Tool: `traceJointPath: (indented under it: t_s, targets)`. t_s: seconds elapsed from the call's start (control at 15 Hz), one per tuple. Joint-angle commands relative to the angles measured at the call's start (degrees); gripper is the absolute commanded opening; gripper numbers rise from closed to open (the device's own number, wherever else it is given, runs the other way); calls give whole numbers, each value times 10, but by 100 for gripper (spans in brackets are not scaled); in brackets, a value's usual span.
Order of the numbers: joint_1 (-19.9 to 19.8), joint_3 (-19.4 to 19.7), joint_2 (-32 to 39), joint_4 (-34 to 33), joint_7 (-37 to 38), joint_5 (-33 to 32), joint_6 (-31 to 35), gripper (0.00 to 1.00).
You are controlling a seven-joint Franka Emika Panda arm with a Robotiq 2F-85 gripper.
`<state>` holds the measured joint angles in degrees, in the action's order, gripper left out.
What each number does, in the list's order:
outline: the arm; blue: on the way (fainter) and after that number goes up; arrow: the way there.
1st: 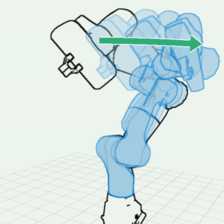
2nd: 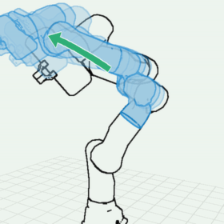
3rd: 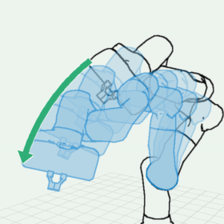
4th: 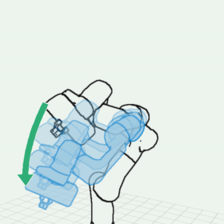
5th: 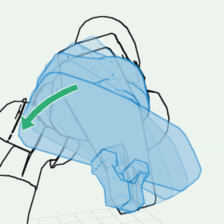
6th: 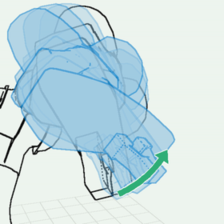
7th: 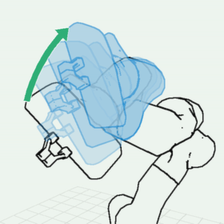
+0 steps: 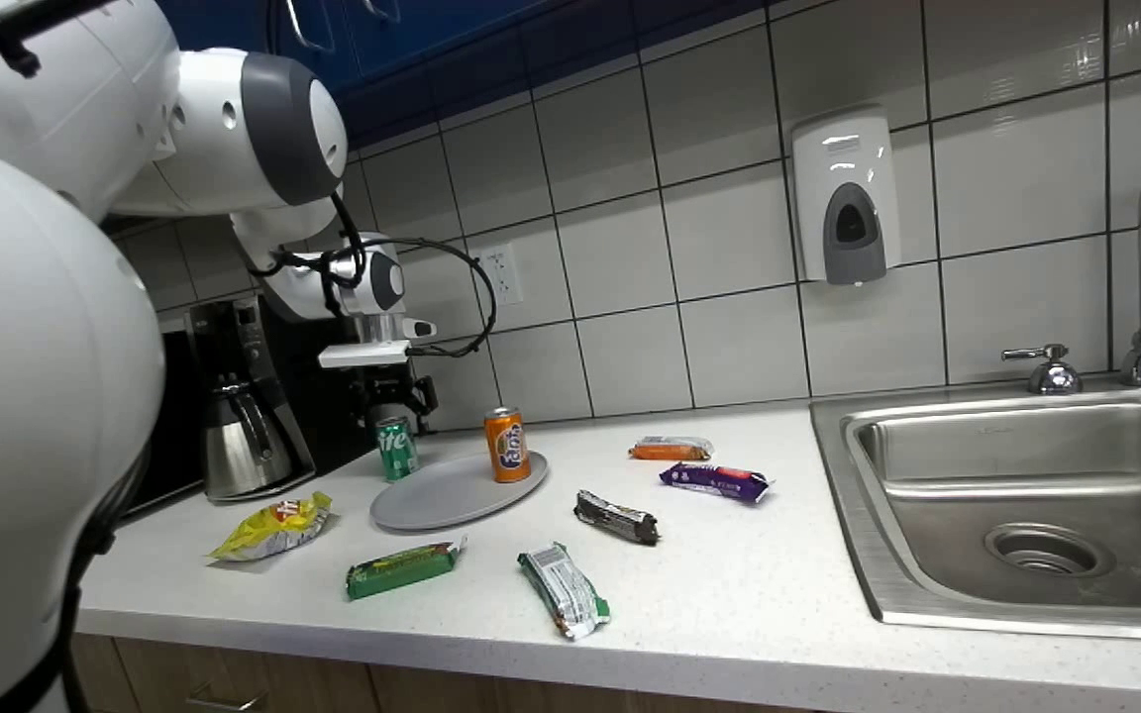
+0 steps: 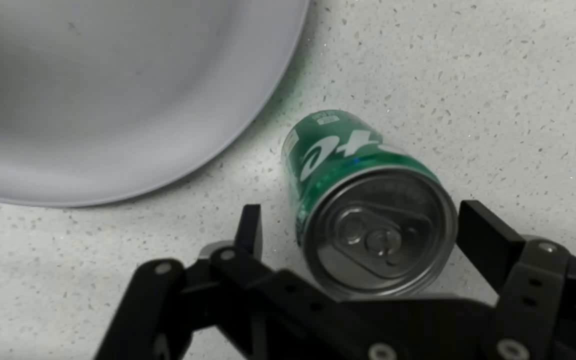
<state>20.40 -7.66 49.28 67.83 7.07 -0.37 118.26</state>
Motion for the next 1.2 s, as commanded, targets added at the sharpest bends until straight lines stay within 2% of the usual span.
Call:
traceJointPath:
  t_s: [0.0, 0.6, 1.13]
  targets:
    - [-1, 0, -15, -5, -15, -7, -17, 100]
    - [-4, -1, -79, 41, -21, -2, -12, 100]
    - [-12, 6, -158, 125, -19, -2, -4, 100]
